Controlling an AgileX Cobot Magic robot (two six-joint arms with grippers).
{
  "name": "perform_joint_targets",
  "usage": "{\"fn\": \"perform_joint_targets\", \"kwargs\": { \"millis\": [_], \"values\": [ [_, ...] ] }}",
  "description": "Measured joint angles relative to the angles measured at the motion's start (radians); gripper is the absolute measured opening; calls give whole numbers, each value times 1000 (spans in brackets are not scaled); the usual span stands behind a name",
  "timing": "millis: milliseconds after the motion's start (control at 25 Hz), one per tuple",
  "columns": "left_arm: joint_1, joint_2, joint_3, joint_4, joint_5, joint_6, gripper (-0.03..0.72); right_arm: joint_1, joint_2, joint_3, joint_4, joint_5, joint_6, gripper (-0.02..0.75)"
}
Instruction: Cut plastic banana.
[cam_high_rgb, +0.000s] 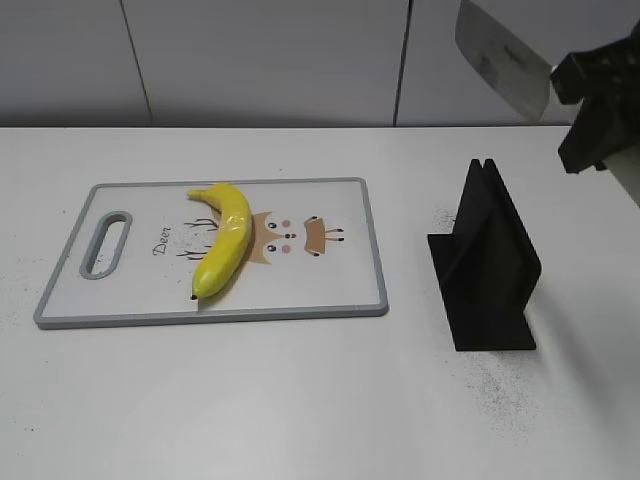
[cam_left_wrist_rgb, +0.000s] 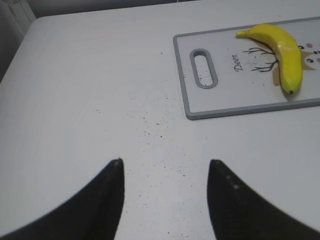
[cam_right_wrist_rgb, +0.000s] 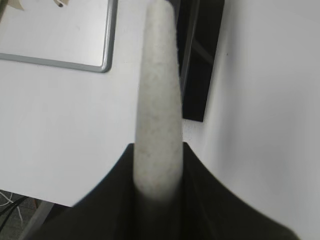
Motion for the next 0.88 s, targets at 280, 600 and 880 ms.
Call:
{"fn": "perform_joint_targets", "kwargs": {
  "millis": [280, 600, 880],
  "values": [
    [0, 240, -57, -12, -128, 25, 562, 0, 113, -148, -18, 21, -118, 158],
    [0, 559, -166, -33, -278, 103, 625, 0, 295, -321, -20, 67, -351, 158],
    [0, 869, -348, -167, -295, 317, 620, 0, 444, -467, 29, 100, -636, 158]
  ]
}}
